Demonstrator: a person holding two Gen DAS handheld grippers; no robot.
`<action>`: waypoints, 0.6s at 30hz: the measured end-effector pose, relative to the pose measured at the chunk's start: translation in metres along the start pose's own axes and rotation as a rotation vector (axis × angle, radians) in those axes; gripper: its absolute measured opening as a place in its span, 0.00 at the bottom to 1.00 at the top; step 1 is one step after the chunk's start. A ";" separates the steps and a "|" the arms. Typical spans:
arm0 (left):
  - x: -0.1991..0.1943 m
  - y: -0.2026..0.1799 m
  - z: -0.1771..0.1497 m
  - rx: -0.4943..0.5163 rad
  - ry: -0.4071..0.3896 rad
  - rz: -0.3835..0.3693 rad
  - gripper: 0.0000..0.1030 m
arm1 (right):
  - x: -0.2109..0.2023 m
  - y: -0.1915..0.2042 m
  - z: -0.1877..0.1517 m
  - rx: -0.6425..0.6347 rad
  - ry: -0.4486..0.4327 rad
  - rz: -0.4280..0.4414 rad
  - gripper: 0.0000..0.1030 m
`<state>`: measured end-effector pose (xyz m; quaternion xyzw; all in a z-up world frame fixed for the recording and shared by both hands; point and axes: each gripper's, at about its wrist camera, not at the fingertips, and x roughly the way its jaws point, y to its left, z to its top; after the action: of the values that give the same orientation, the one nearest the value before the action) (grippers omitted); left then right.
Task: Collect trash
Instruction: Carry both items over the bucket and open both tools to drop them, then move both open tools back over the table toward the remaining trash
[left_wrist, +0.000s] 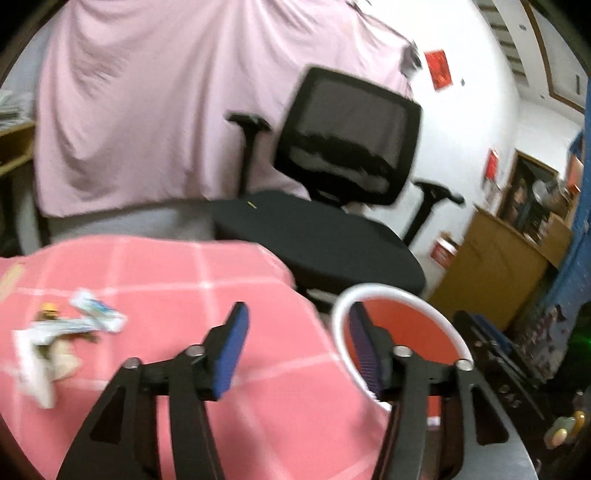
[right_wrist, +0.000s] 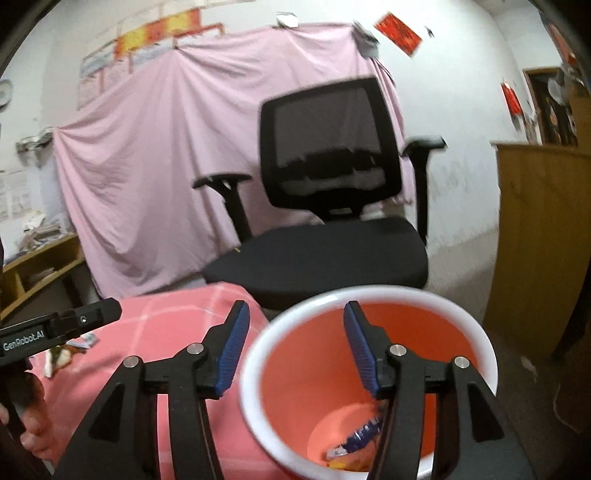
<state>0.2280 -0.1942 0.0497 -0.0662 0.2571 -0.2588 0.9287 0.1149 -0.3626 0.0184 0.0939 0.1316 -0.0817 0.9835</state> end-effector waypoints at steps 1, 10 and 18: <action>-0.010 0.006 0.000 -0.006 -0.025 0.022 0.58 | -0.002 0.005 0.002 -0.003 -0.011 0.011 0.57; -0.098 0.057 -0.008 -0.027 -0.250 0.232 0.98 | -0.033 0.066 0.012 -0.050 -0.147 0.138 1.00; -0.157 0.101 -0.018 -0.012 -0.342 0.342 0.98 | -0.048 0.129 0.013 -0.111 -0.216 0.251 1.00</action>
<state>0.1489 -0.0271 0.0779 -0.0701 0.1050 -0.0813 0.9887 0.0962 -0.2337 0.0649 0.0458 0.0167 0.0395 0.9980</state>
